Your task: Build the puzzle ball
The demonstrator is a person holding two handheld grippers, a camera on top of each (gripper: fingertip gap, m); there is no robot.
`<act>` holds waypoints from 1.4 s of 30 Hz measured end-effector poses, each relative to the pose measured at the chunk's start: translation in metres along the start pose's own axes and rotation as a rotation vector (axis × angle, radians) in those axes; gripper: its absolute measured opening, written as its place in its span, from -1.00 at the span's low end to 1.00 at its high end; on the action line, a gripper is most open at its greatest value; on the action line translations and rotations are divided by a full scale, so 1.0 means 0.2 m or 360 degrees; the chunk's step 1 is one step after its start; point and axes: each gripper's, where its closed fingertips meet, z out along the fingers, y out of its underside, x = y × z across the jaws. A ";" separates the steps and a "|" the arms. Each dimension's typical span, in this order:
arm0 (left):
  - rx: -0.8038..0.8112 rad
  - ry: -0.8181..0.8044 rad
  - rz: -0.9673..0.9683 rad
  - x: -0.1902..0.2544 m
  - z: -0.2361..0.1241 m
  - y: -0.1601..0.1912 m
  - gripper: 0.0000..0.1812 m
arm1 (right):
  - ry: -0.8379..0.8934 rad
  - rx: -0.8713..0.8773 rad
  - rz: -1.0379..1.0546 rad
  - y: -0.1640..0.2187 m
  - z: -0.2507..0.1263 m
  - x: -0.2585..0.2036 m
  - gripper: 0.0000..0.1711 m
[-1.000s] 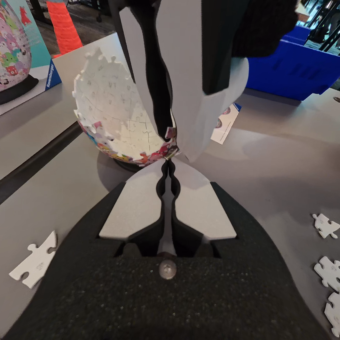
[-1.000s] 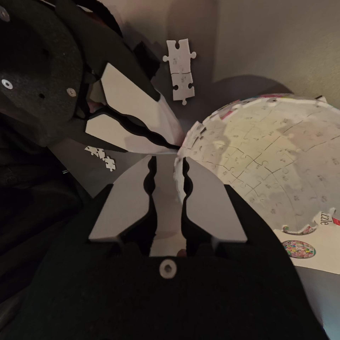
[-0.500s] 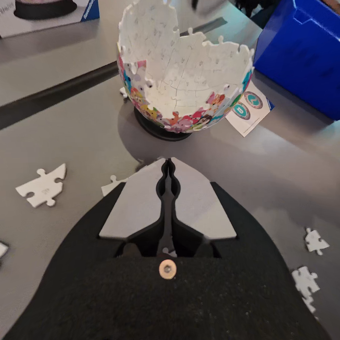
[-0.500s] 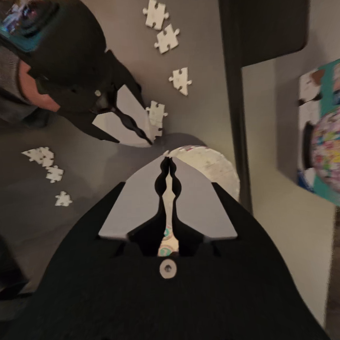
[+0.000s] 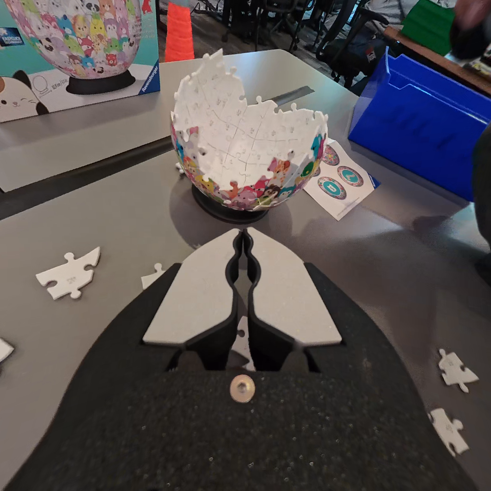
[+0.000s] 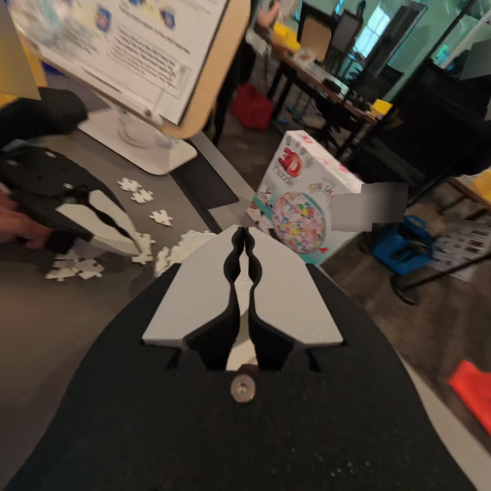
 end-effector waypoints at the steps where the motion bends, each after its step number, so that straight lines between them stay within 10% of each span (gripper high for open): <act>1: 0.0000 -0.0017 -0.0005 0.00 0.02 -0.01 -1.00 | -0.0094 0.0065 0.0078 0.05 0.00 -0.03 -1.00; 15: -0.0126 -0.0135 0.0089 0.00 0.15 -0.01 -1.00 | -0.1622 -0.0575 -0.0672 0.36 0.31 -0.27 -1.00; 42: -0.0210 -0.0184 0.0160 -0.01 0.17 0.02 -1.00 | -0.1810 -0.1244 -0.0612 0.51 0.39 -0.43 -1.00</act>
